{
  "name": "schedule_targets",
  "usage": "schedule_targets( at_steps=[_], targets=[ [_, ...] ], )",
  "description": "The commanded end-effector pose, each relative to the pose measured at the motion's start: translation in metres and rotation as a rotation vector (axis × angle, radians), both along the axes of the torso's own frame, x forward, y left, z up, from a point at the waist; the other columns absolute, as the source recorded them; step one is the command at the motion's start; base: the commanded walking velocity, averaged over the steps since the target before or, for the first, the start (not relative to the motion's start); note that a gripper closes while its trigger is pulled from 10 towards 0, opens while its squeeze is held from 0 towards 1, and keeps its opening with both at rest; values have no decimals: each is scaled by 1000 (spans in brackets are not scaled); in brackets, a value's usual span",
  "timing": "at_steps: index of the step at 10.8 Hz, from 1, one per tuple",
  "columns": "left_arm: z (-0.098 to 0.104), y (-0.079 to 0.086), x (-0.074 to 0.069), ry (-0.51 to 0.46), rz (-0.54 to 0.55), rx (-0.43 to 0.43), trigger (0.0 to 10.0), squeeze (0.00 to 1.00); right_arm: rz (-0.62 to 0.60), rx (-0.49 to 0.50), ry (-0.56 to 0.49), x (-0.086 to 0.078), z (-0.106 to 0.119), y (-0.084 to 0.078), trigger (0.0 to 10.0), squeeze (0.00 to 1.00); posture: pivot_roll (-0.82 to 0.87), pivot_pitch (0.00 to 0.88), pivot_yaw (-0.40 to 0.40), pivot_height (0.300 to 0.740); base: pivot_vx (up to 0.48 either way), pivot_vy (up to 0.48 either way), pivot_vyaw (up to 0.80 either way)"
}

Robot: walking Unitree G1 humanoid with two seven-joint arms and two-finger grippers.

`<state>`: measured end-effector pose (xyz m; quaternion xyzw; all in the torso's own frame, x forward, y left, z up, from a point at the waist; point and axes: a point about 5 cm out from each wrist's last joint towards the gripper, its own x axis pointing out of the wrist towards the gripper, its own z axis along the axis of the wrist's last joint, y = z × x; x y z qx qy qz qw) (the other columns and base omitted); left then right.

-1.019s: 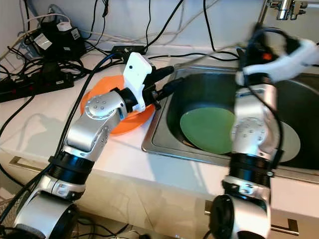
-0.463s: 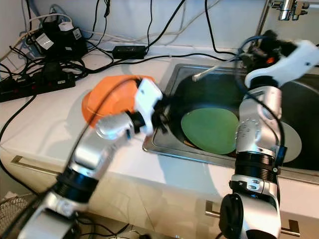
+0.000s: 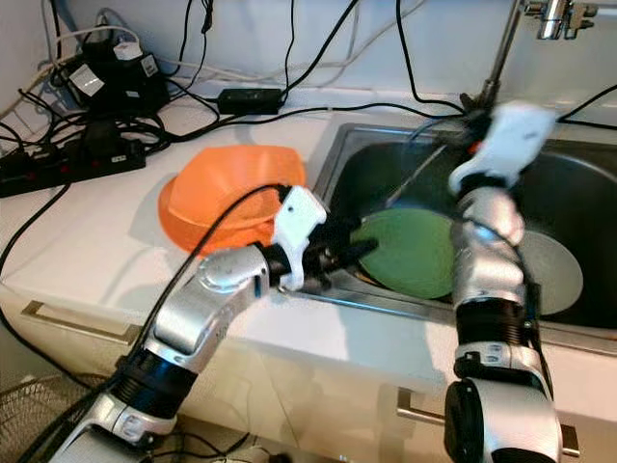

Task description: Kitchen organization

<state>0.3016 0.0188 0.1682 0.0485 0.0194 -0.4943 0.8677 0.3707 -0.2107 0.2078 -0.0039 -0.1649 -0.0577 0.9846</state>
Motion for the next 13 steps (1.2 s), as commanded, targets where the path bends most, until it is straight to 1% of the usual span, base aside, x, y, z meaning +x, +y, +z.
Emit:
schedule_targets(
  at_steps=[1, 2, 3, 4, 6, 9, 10, 11, 12, 13],
  targets=[
    [-1, 3, -1, 1, 14, 19, 10000, 0, 15, -24, 48, 2, -11, 2, 10000, 0, 72, 0, 80, 740, 0, 0, 0],
    [-3, 6, -2, 6, 19, 28, 10000, 0, 34, -76, 148, 5, -26, 5, 10000, 0, 73, 0, 80, 740, 0, 0, 0],
    [-5, 8, -3, 14, 23, 35, 10000, 0, 52, -140, 278, 8, -45, 7, 10000, 0, 71, 0, 82, 740, 0, 0, 0],
    [-7, 8, -4, 21, 25, 41, 10000, 0, 75, -141, 372, 9, -61, 10, 10000, 0, 75, 0, 79, 740, 0, 0, 0],
    [-8, 8, -5, 27, 30, 41, 10000, 0, 124, -179, 468, 9, -76, 18, 10000, 0, 77, 0, 75, 740, 0, 0, 0],
    [-10, 10, -5, 36, 41, 49, 10000, 0, 152, -179, 504, 10, -83, 24, 10000, 0, 79, 0, 75, 740, 0, 0, 0],
    [-11, 10, -5, 38, 41, 53, 10000, 0, 158, -165, 506, 10, -84, 25, 10000, 776, 79, 0, 76, 740, 0, 0, 0],
    [-11, 10, -5, 39, 39, 53, 10000, 0, 170, -156, 506, 10, -85, 27, 10000, 1000, 79, 0, 77, 740, 0, 0, 0],
    [-11, 9, -5, 40, 38, 54, 10000, 0, 167, -168, 502, 10, -84, 28, 10000, 1000, 79, 0, 78, 740, 0, 0, 0],
    [-12, 9, -5, 42, 37, 55, 10000, 0, 164, -169, 501, 11, -84, 28, 10000, 0, 79, 0, 78, 740, 0, 0, 0]
  ],
)
